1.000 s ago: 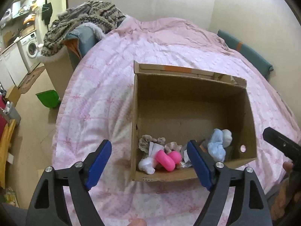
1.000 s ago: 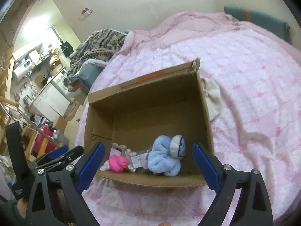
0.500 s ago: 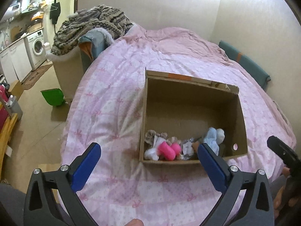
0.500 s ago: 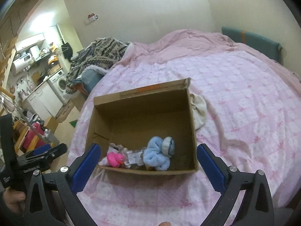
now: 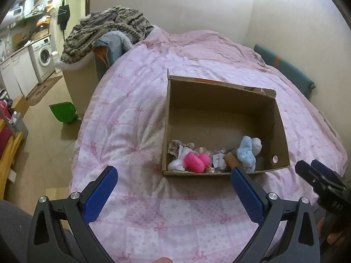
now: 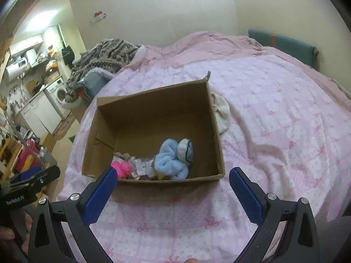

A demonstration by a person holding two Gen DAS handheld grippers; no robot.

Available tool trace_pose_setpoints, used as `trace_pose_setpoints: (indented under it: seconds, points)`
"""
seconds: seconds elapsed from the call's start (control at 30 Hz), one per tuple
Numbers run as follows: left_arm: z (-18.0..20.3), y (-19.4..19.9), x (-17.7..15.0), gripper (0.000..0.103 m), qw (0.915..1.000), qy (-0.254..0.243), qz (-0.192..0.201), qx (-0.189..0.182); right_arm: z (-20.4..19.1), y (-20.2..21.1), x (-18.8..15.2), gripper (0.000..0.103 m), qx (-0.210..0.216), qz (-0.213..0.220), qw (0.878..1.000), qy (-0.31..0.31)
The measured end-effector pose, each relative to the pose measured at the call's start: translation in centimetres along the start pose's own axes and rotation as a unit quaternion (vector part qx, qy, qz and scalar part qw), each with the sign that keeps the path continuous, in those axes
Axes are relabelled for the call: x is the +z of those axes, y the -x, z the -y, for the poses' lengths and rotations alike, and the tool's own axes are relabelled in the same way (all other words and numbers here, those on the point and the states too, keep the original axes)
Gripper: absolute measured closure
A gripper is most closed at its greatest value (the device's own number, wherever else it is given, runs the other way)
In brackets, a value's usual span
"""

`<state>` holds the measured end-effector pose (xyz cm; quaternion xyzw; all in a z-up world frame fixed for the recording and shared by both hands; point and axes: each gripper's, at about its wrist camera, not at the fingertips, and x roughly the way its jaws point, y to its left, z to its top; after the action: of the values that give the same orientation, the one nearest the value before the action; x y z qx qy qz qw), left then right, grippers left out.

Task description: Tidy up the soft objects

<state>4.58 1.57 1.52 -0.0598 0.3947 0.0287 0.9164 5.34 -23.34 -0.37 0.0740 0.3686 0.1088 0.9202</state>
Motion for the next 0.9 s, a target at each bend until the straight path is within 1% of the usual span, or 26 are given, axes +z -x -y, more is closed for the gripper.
trace_pose_setpoints:
  seconds: [0.13,0.3,0.43,0.57,0.9]
  points:
    - [-0.2,-0.3,0.0,0.001,0.9999,0.008,-0.007,0.0,-0.5,-0.4,-0.1,0.0,-0.005,-0.003,1.0,0.012]
    - [0.2,-0.2,-0.1,0.001,0.9999,-0.006,0.0,0.009,-0.1,-0.8,-0.1,0.0,-0.006,-0.011,1.0,0.003]
    - [0.6,-0.2,-0.2,0.001,0.9999,-0.011,0.002,0.0,0.0,-1.0,0.0,0.0,-0.009,-0.014,1.0,0.0]
    - [0.9,-0.2,-0.2,0.001,0.9998,-0.019,0.003,0.001,0.0,-1.1,0.0,0.0,-0.01,-0.013,1.0,0.001]
    - [0.9,-0.3,-0.2,0.001,0.9999,-0.012,0.001,-0.005,0.1,-1.2,0.0,0.0,-0.009,-0.013,1.0,0.002]
